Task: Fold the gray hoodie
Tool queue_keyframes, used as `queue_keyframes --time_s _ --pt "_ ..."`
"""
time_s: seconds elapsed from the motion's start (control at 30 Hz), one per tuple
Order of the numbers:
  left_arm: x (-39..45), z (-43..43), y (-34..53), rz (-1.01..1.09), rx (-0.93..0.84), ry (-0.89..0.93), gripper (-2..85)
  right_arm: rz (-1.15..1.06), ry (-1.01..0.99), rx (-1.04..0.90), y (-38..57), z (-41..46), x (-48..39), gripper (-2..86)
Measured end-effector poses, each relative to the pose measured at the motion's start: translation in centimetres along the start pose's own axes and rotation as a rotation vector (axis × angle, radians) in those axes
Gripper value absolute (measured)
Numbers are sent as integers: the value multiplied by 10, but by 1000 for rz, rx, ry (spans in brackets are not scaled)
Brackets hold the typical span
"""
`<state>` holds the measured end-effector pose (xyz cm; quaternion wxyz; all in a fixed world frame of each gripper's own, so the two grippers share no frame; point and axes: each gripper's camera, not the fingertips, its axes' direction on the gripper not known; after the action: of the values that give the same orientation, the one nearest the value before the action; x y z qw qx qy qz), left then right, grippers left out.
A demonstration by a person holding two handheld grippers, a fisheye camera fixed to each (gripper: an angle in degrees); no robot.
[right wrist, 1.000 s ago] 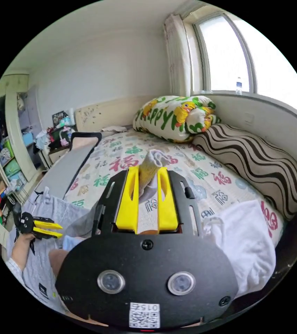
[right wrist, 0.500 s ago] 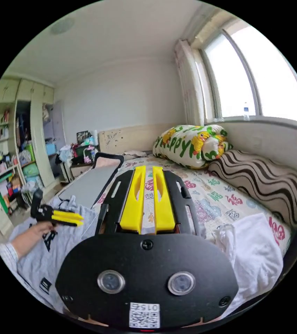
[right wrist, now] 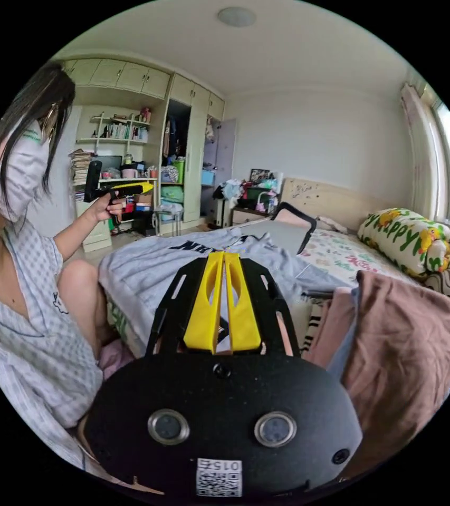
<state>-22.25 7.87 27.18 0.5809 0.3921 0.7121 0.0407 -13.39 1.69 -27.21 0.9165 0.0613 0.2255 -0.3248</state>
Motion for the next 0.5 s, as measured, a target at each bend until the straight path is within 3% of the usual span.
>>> queue_keyframes --time_s 0.1,0.2,0.23,0.33,0.5 --pt "12 -25 44 7 -114 89 56 46 -214 -66 17 27 -24 26" --pt "44 -18 70 114 -290 179 65 -67 -355 -218 21 57 -66 81" --pt "62 -11 75 209 -418 201 70 -124 -341 -298 24 70 -86 90" --pt "103 -6 89 397 -553 214 74 -299 -243 -432 34 101 -139 100" --pt "125 2 105 552 -665 57 56 -476 -68 -601 53 145 -181 94"
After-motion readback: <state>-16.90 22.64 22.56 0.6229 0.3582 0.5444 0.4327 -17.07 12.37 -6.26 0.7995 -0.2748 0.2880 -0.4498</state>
